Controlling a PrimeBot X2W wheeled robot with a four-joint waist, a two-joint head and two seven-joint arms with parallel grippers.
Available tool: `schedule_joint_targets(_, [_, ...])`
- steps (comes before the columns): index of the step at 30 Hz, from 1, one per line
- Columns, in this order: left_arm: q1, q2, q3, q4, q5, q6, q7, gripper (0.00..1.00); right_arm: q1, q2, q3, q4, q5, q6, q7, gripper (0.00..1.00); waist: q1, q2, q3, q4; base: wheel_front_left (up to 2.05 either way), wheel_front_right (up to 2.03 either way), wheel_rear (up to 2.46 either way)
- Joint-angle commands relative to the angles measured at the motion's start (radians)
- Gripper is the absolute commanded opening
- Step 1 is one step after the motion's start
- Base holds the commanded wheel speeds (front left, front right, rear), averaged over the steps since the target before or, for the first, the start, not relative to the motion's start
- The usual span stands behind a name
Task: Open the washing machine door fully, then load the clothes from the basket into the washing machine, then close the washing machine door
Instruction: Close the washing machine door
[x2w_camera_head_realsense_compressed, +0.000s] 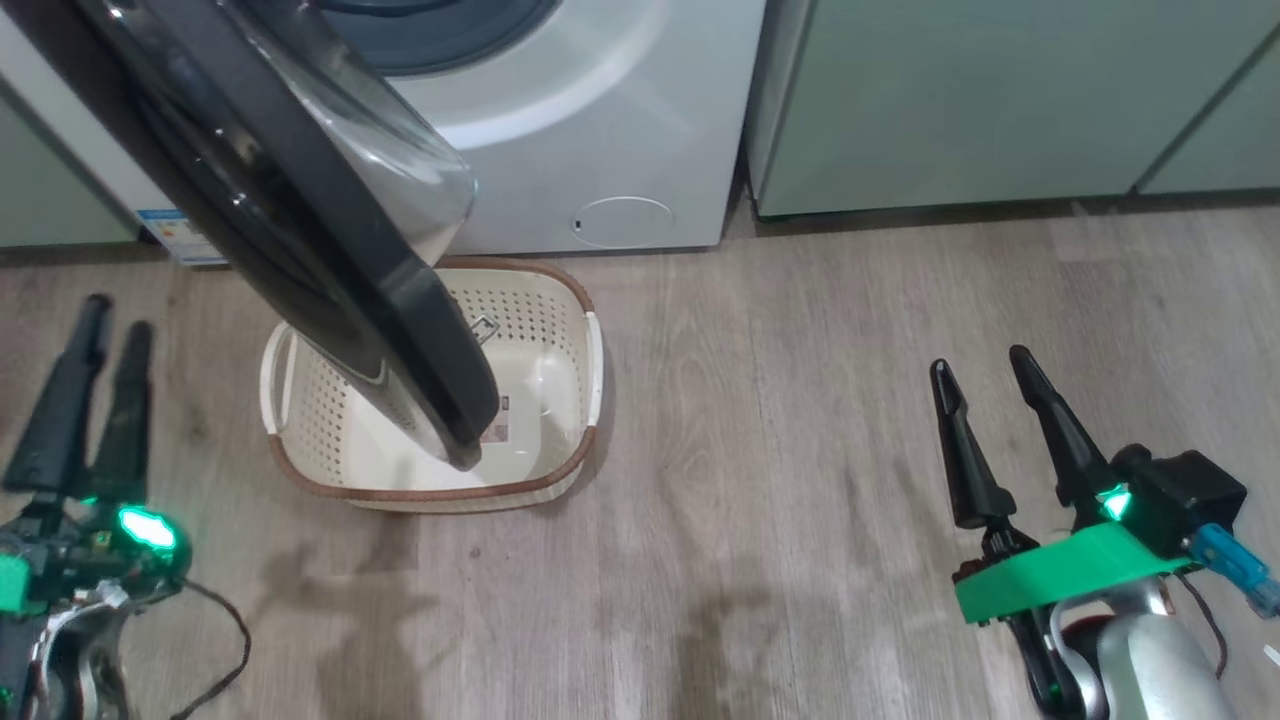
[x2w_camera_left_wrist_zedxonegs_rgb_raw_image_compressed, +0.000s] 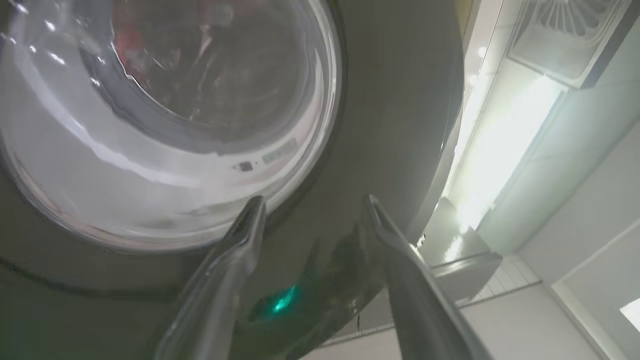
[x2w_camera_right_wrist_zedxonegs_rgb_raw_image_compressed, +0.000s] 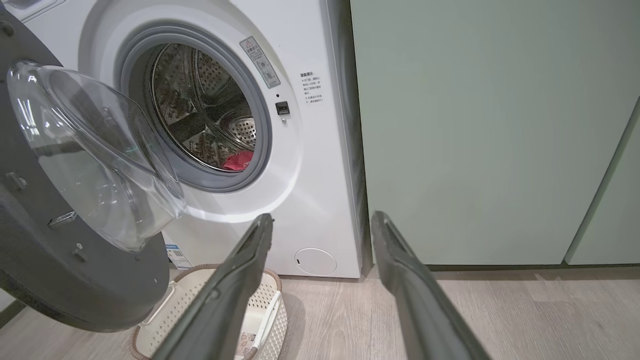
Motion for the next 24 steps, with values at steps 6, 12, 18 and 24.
schedule_joint_targets(6, [0.000, 0.011, 0.018, -0.044, 0.116, -0.004, -0.280, 1.00, -0.033, -0.006, 0.011, -0.033, -0.001, 0.000, -0.006, 1.00, 0.0000, -0.0001, -0.016, 0.027, 0.00, 0.00, 0.00])
schedule_joint_targets(12, [0.008, 0.035, -0.044, -0.136, 0.595, 0.017, -0.524, 1.00, -0.041, -0.006, 0.003, -0.048, -0.022, 0.000, 0.004, 1.00, 0.0000, -0.0001, -0.030, 0.043, 0.00, 0.00, 0.00])
schedule_joint_targets(18, [0.038, 0.115, -0.174, -0.166, 1.076, 0.093, -0.623, 1.00, -0.040, -0.006, -0.008, -0.060, -0.042, 0.000, 0.021, 1.00, 0.0000, -0.0001, -0.058, 0.055, 0.00, 0.00, 0.00])
schedule_joint_targets(24, [0.098, 0.133, -0.290, -0.127, 1.316, 0.150, -0.645, 1.00, -0.020, -0.006, -0.016, -0.068, -0.059, 0.000, 0.038, 1.00, 0.0000, -0.0001, -0.090, 0.062, 0.00, 0.00, 0.00])
